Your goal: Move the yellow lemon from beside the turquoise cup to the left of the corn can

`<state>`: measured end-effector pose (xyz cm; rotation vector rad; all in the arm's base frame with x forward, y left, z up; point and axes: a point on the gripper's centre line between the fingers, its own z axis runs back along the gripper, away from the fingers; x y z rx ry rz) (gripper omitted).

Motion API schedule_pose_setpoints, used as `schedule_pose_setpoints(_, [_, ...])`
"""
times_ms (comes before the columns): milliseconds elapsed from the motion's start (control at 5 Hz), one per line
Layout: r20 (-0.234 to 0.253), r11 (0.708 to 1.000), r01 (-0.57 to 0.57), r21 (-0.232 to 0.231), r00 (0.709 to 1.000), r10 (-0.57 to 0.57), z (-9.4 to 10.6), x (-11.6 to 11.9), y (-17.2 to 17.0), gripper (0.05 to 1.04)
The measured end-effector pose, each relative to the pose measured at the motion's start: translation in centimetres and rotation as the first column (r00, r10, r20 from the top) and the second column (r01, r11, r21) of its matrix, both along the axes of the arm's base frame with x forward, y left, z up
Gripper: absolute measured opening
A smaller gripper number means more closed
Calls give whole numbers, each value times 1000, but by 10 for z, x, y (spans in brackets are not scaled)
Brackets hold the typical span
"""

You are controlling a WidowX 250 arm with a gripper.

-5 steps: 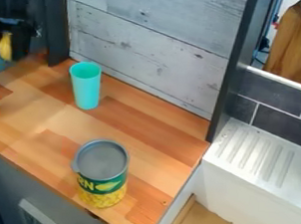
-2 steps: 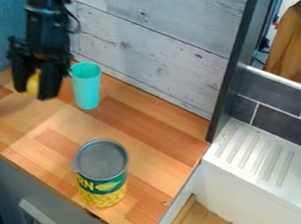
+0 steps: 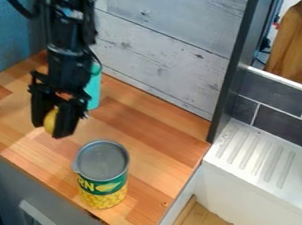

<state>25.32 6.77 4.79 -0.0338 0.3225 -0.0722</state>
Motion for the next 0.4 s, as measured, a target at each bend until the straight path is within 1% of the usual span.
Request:
schedule_pose_setpoints(200, [-53, 999, -20, 29, 998, 22, -13, -4, 2, 690])
schedule_pose_setpoints(400, [-131, 996, -65, 63, 989, 72, -33, -10, 14, 690])
